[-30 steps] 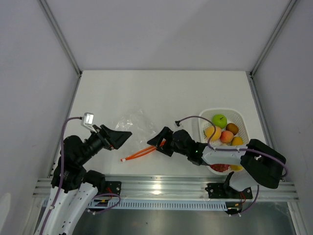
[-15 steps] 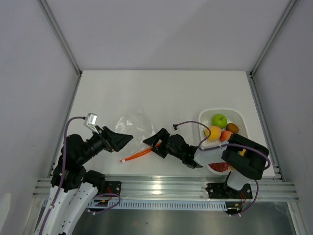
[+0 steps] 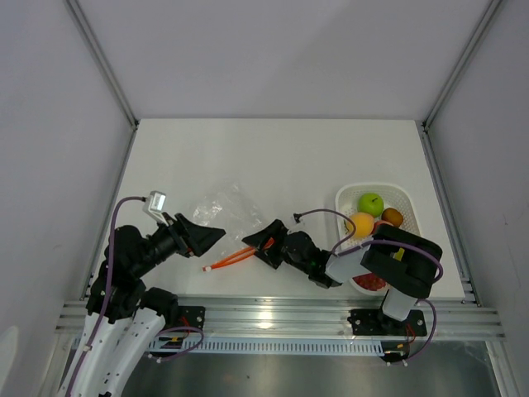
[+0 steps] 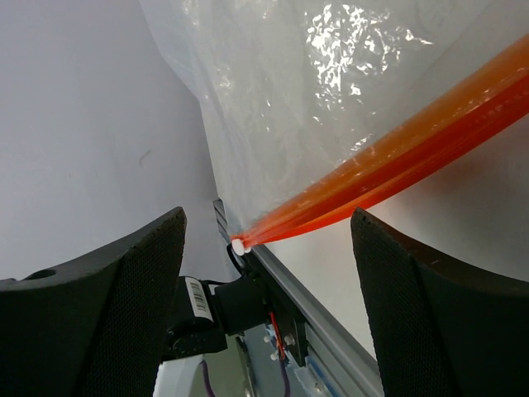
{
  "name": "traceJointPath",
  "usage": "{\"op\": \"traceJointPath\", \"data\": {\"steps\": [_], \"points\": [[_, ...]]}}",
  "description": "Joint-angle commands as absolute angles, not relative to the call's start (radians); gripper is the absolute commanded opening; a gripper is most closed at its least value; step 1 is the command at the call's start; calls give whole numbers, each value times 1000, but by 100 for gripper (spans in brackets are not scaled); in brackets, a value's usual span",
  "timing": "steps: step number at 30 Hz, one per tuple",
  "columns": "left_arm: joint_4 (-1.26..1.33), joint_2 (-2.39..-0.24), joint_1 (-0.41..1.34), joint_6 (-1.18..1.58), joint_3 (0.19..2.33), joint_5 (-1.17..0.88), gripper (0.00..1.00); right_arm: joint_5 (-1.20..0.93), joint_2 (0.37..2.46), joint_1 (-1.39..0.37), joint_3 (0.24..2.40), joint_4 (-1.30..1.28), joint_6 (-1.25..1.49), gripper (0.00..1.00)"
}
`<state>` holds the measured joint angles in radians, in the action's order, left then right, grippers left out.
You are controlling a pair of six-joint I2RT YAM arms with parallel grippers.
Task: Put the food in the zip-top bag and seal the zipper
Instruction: Pick up the zipper food storage bag at the center of the board.
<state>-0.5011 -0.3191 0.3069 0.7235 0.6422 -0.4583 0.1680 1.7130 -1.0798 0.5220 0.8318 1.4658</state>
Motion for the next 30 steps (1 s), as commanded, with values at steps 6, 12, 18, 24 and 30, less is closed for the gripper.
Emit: {"op": "traceJointPath", "data": {"steps": [6,12,18,24,30], "points": [[-494,-324,301,703,649,-489,84,250,1663,-1094,517,821,1396,82],[-537,-330,301,669,661,-482,83,233,1715,-1062,558,851,1374,79],[-601,-322,301,624,695,-434,83,235,1788,-1040,560,991,1353,73],[-630,-328,302,603,698,-420,82,215,1905,-1017,560,1182,1358,65],[-644,-337,301,586,696,-414,81,169,2014,-989,581,1354,1353,43]]}}
